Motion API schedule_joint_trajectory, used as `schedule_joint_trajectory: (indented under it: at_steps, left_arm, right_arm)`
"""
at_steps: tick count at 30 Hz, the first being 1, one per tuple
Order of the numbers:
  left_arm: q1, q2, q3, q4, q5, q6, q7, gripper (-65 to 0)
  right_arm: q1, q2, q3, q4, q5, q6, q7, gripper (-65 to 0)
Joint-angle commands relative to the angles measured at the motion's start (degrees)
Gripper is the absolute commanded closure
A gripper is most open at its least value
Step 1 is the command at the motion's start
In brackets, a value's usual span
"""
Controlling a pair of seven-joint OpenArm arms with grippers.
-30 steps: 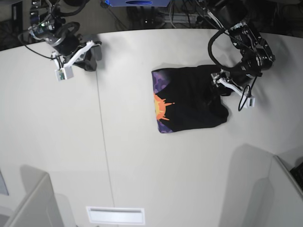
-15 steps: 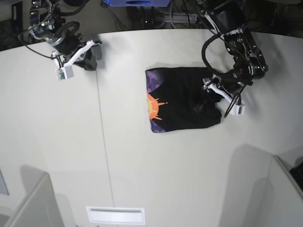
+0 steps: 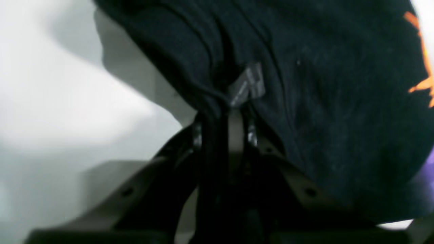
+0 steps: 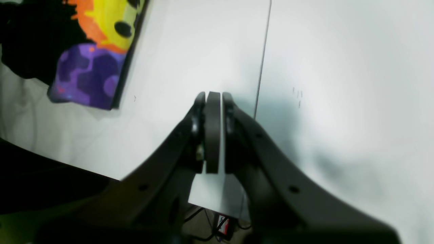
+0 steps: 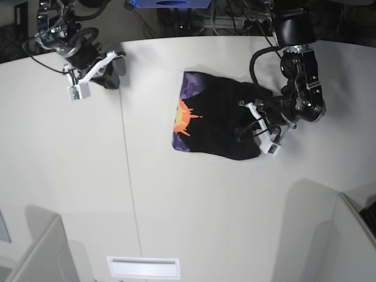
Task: Fold the T-shirt properly
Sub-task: 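Rotate the bundle with the left gripper so the sun print faces the robot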
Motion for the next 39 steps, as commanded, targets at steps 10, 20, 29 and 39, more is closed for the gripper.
schedule_joint_trajectory:
  at_steps: [10,20,29,39]
  left_arm:
    - [-7.4,-12.1,27.1,0.5,6.7,0.0,3.4,0.0]
    - [-14.4,-15.8,48.3,0.5,6.8,0.0,-6.6,0.0]
    - [-21.3,-15.7,65.5,0.3,6.8,0.0,-14.0,0.0]
    - [-24.0,-14.8,72.1,0.4,6.8,0.0,-15.6,0.0]
  right_arm:
    - [1.6,0.0,7.1,-0.1,0.5,0.4,1.0,0.0]
    - [2.1,-7.5,16.0,-4.0,0.5,0.4,0.9,0.0]
    - [-0.2,-14.0,22.4,-4.3,0.5,0.3,0.9,0.0]
    - [-1.6,-17.2,25.3,-4.5,0.5,0.3,0.9,0.0]
